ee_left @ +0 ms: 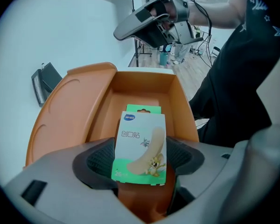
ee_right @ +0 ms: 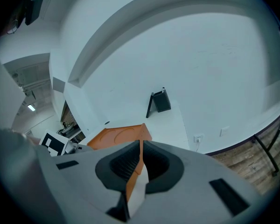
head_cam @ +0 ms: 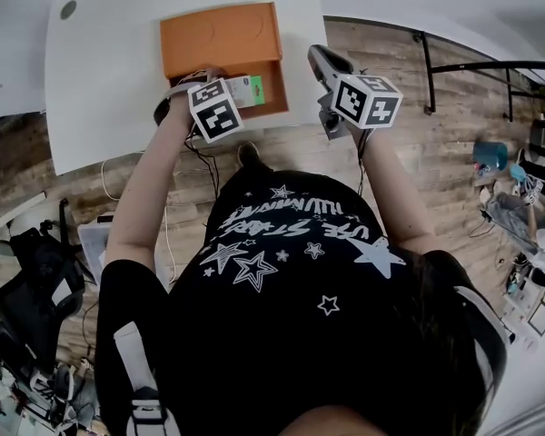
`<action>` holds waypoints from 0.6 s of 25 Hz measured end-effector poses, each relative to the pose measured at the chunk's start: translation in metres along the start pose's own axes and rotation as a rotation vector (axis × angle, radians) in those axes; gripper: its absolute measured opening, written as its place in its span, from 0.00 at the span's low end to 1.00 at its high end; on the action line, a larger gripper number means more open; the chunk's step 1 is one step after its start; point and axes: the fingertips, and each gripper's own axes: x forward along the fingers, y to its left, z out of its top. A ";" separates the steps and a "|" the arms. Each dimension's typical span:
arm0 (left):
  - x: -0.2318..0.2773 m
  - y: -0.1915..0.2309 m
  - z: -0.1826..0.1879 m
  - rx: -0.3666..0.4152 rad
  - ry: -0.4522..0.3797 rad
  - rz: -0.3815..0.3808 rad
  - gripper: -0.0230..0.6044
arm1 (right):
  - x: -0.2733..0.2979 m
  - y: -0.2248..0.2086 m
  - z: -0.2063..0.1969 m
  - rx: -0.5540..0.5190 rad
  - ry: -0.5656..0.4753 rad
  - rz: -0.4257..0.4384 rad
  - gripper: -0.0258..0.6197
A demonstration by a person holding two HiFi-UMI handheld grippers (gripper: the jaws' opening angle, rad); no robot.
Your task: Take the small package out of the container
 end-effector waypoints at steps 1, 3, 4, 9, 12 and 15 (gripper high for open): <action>-0.001 0.000 0.001 -0.005 -0.009 0.004 0.62 | -0.001 0.001 0.000 -0.002 -0.001 0.003 0.12; -0.002 0.000 0.002 -0.010 -0.021 0.012 0.62 | -0.002 0.003 0.000 -0.003 -0.002 0.008 0.12; -0.002 0.000 0.002 -0.011 -0.025 0.017 0.61 | -0.003 0.004 0.000 -0.002 -0.004 0.010 0.12; -0.007 0.000 0.001 -0.038 -0.053 0.052 0.61 | -0.008 0.006 -0.001 -0.003 -0.010 0.023 0.12; -0.015 -0.002 0.002 -0.055 -0.070 0.070 0.61 | -0.014 0.005 -0.003 -0.005 -0.012 0.026 0.12; -0.027 -0.004 0.002 -0.063 -0.081 0.091 0.60 | -0.020 0.008 -0.003 -0.005 -0.014 0.033 0.12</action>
